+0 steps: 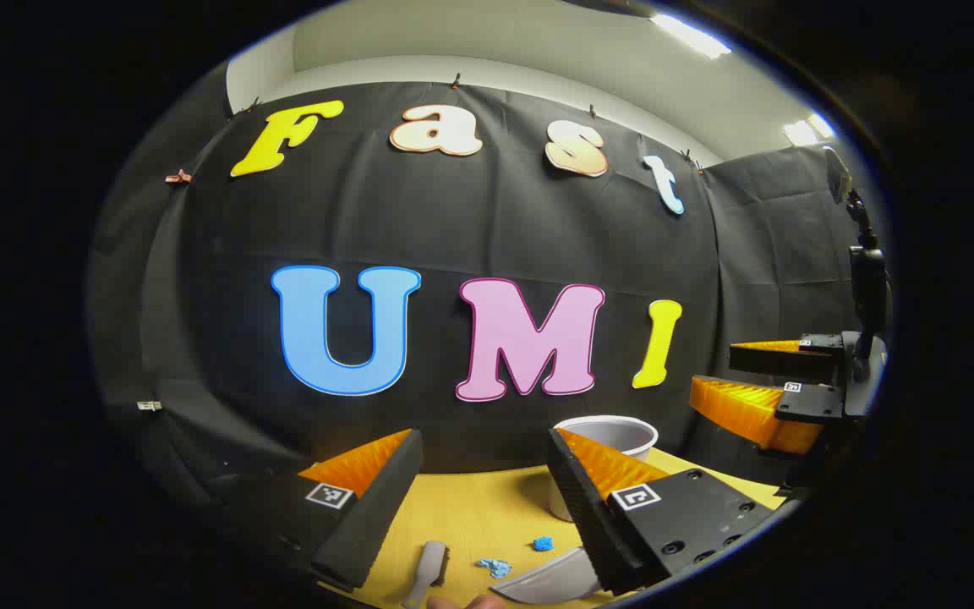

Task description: Pick up the small broom and dustpan from the desktop, sweep the trash into the dustpan with the broom, and then empty the trash into the garbage bin.

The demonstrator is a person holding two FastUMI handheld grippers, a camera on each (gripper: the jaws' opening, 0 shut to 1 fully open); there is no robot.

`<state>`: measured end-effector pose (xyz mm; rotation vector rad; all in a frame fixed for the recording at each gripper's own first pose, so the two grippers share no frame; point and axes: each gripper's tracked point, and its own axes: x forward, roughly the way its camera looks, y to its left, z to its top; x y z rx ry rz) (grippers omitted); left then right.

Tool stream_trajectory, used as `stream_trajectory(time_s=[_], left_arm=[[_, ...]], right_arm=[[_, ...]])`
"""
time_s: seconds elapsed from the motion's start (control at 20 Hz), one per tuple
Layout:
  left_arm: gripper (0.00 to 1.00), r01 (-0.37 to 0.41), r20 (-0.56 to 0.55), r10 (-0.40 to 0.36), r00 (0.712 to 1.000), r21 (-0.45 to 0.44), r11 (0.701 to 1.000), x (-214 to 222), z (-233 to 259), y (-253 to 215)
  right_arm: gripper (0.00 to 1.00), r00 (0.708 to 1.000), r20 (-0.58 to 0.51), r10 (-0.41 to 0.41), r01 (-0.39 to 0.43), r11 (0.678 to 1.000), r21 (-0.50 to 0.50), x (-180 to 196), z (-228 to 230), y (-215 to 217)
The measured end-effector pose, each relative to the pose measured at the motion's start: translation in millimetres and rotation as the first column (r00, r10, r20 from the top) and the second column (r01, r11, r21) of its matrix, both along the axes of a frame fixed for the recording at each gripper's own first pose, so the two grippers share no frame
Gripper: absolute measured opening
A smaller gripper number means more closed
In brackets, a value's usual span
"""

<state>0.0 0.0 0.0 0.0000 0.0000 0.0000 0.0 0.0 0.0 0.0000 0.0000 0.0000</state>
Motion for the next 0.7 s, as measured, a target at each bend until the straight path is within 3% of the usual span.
stream_trajectory(time_s=[0.05, 0.15, 0.7], left_arm=[[0.95, 0.006, -0.001, -0.006, 1.000, 0.000, 1.000, 0.5, 0.2, -1.8], [0.95, 0.008, -0.014, -0.008, 1.000, 0.002, 1.000, 0.9, -4.2, -1.2], [0.95, 0.012, -0.004, -0.012, 1.000, 0.006, 1.000, -2.2, -2.8, 1.9]], right_arm=[[0.93, 1.000, 0.000, -0.001, 0.001, 1.000, 0.002, 0.5, -0.4, -0.1], [0.97, 1.000, -0.010, 0.002, -0.002, 1.000, -0.004, 0.7, -3.2, 0.5], [0.97, 1.000, -0.017, 0.020, -0.021, 1.000, -0.006, 2.5, -4.7, 3.1]])
